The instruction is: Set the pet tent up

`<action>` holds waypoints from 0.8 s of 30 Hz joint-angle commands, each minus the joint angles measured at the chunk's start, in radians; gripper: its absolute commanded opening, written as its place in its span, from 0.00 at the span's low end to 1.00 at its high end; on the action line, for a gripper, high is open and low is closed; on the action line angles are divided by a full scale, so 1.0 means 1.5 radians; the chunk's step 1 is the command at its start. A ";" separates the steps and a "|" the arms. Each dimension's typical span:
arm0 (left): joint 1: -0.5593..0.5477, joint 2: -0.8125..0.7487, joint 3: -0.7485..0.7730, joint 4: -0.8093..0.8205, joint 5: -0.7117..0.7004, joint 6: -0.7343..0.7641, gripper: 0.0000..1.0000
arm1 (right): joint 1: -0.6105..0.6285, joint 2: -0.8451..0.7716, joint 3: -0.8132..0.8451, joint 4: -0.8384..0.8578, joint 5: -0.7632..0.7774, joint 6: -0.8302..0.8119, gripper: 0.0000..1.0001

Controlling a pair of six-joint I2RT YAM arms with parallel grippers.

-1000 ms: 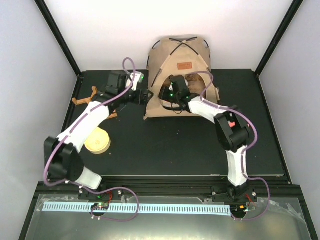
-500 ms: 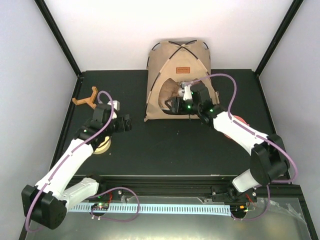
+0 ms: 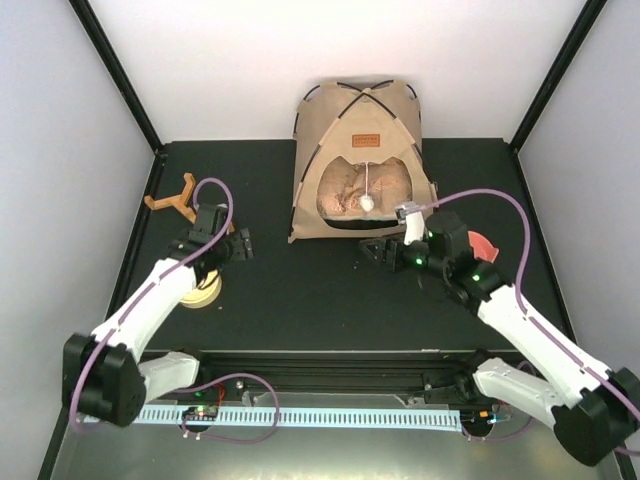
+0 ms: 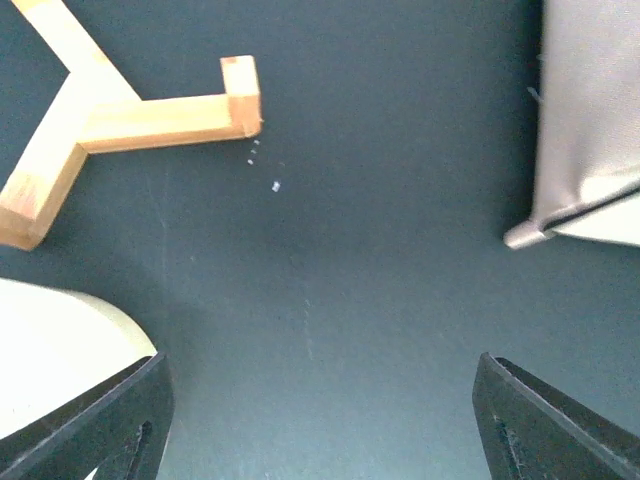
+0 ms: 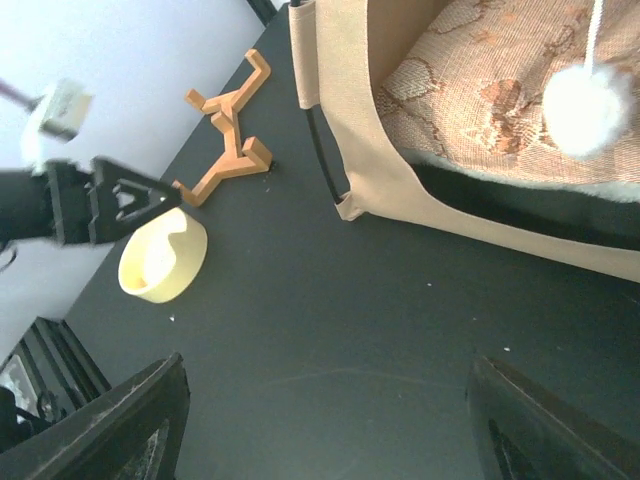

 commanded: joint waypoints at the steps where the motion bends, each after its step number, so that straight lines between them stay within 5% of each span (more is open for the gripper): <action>1: 0.051 0.121 0.095 0.022 0.024 0.007 0.83 | -0.003 -0.086 -0.036 -0.032 0.002 -0.019 0.79; 12: 0.131 0.482 0.379 -0.077 0.041 0.038 0.78 | -0.003 -0.187 -0.040 -0.110 -0.008 -0.029 0.80; 22: 0.153 0.575 0.438 -0.112 0.063 0.037 0.68 | -0.003 -0.219 -0.045 -0.123 0.007 -0.031 0.80; 24: 0.153 0.588 0.448 -0.114 0.064 0.042 0.55 | -0.003 -0.218 -0.044 -0.119 0.000 -0.031 0.80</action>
